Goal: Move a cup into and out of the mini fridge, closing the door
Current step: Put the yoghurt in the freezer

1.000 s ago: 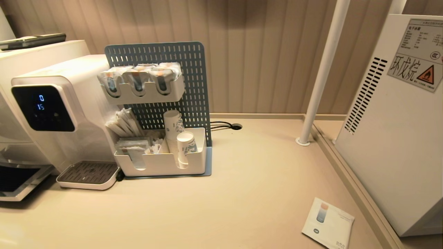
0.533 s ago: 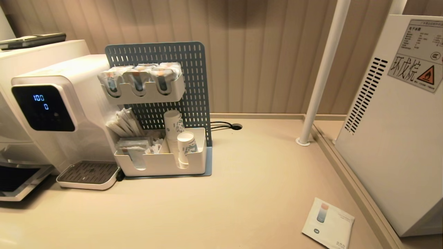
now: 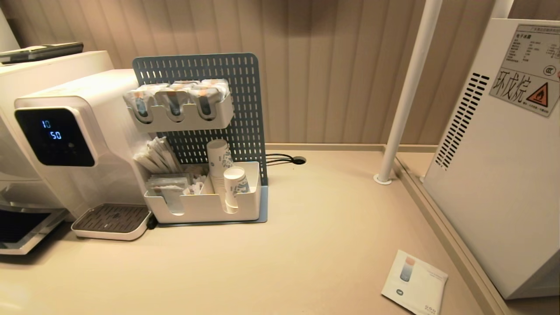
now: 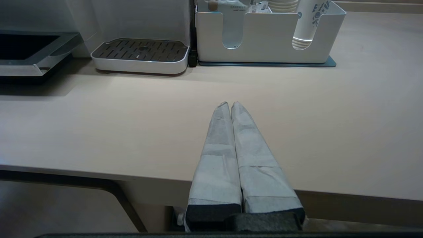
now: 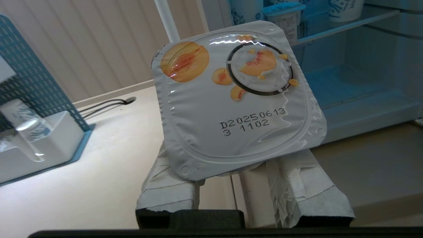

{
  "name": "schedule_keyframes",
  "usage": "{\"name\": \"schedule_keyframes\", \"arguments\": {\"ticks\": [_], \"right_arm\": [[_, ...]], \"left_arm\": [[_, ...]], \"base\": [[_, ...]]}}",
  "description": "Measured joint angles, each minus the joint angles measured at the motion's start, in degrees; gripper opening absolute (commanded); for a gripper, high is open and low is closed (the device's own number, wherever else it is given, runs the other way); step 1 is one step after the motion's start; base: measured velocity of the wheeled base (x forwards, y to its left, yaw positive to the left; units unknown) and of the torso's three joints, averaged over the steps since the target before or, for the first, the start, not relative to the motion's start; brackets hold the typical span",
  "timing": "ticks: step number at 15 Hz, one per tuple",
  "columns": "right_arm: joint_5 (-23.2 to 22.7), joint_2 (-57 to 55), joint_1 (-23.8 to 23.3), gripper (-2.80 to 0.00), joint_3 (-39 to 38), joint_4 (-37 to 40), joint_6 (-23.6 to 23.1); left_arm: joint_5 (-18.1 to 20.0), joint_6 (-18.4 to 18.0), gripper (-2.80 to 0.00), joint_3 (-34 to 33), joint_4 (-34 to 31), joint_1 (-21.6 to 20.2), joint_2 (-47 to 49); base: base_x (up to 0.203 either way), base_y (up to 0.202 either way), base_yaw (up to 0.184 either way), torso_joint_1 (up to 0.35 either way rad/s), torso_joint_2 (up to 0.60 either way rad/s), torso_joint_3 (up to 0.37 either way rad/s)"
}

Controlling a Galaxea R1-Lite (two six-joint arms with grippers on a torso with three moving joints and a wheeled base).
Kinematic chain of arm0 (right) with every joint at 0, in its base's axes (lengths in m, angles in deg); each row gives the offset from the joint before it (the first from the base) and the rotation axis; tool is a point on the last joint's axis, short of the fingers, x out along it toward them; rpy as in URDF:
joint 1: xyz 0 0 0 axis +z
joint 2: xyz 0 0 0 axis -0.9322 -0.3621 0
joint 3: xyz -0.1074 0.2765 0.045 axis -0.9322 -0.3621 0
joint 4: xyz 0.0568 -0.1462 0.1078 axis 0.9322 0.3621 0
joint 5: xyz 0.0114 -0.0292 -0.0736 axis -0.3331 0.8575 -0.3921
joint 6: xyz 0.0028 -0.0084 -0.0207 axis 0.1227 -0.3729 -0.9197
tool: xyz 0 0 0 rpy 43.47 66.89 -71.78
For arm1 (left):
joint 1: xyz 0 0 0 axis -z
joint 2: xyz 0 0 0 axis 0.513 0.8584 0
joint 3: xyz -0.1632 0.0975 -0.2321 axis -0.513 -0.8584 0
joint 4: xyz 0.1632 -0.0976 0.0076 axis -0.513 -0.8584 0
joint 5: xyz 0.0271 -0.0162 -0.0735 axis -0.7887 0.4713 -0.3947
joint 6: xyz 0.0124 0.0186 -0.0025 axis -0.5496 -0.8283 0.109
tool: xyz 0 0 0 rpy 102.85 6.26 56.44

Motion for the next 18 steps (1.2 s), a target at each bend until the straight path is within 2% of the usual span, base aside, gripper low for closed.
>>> {"name": "schedule_keyframes", "arguments": {"ticks": [4, 6, 7, 9, 13, 18], "right_arm": [[-1.5, 0.8, 0.1, -2.80, -24.5, -26.2, -6.4], [-4.6, 0.8, 0.1, -2.80, -33.0, -33.9, -9.9], [-6.8, 0.8, 0.1, -2.80, -35.1, -34.4, -11.5], [-9.5, 0.8, 0.1, -2.80, -36.8, -29.2, -13.5], [-9.6, 0.8, 0.1, -2.80, -37.2, -28.9, -11.5], [-9.6, 0.9, 0.1, -2.80, -37.3, -29.0, -11.1]], "left_arm": [[0.0, 0.0, -2.80, 0.0, 0.0, 0.0, 0.0], [0.0, 0.0, -2.80, 0.0, 0.0, 0.0, 0.0], [0.0, 0.0, -2.80, 0.0, 0.0, 0.0, 0.0], [0.0, 0.0, -2.80, 0.0, 0.0, 0.0, 0.0], [0.0, 0.0, -2.80, 0.0, 0.0, 0.0, 0.0], [0.0, 0.0, -2.80, 0.0, 0.0, 0.0, 0.0]], "base": [[0.000, 0.000, 0.000, 0.000, 0.00, 0.000], [0.000, 0.000, 0.000, 0.000, 0.00, 0.000], [0.000, 0.000, 0.000, 0.000, 0.00, 0.000], [0.000, 0.000, 0.000, 0.000, 0.00, 0.000], [0.000, 0.000, 0.000, 0.000, 0.00, 0.000], [0.000, 0.000, 0.000, 0.000, 0.00, 0.000]]}}
